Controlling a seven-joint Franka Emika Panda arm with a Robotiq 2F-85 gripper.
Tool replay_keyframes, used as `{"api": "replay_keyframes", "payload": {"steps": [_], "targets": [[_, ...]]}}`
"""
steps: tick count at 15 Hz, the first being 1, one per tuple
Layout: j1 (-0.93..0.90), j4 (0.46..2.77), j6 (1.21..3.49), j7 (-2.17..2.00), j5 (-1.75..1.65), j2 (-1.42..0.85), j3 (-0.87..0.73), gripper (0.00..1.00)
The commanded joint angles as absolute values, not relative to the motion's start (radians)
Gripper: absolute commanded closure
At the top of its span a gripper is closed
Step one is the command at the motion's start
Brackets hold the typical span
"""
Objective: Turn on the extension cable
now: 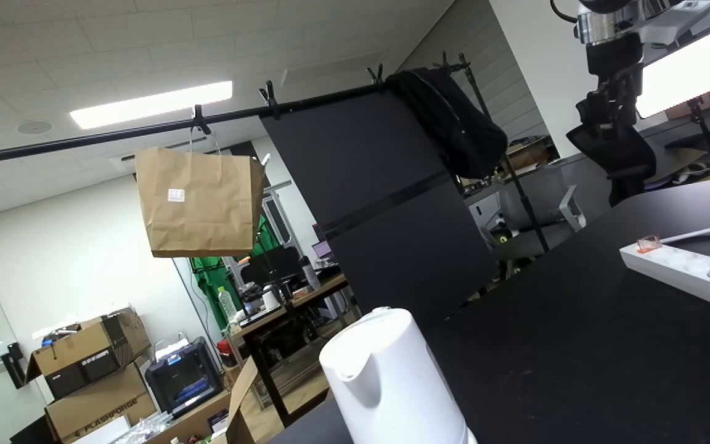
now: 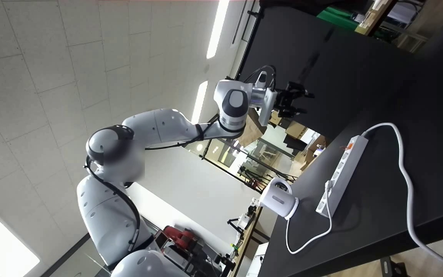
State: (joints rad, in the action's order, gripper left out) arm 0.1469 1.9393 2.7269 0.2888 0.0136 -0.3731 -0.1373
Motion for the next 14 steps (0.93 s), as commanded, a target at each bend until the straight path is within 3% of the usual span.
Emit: {"api": "replay_keyframes", "payload": {"steps": [1,7,10,14], "targets": [[0.174,1.736,2.661,0.175,0.061,-0.528,-0.107,0.61],[0.175,1.562,2.436,0.015,0.116,-0.671,-0.082,0.99],[0.191,1.513,2.307,0.040,0.148,-0.703,-0.055,1.00],[0.180,1.552,2.340,0.053,0.133,-0.690,-0.062,0.99]]}}
